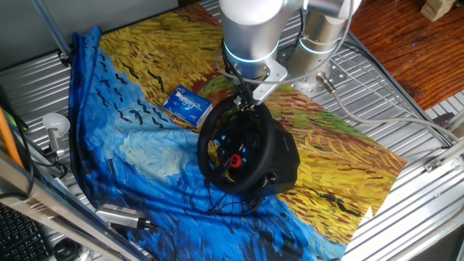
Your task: Rotate the steering wheel 90 degrees counterclockwise
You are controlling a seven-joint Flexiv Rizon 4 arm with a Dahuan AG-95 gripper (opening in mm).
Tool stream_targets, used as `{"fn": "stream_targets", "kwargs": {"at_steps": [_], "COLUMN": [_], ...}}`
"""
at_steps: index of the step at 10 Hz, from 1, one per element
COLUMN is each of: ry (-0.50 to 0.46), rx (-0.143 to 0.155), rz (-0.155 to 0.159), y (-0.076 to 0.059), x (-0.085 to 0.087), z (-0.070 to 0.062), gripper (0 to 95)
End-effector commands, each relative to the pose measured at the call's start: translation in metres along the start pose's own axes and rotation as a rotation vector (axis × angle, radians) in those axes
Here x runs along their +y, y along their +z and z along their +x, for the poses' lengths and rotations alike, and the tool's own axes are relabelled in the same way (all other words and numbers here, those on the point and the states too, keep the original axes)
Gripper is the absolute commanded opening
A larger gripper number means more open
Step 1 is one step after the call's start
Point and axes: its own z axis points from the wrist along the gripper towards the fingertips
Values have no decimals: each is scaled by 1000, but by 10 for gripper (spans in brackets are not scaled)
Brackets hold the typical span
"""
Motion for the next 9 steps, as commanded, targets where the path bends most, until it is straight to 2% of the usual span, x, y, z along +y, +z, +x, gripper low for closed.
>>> {"fn": "stream_targets", "kwargs": {"at_steps": [1,6,9], "ry": [-9,-27,-68], "rx": [-20,-65,-77], "rz": [-7,-20,-25], "y": [6,5,3], "x": [0,1,-1], "z": [-2,-1,0], "gripper": [0,0,0]}}
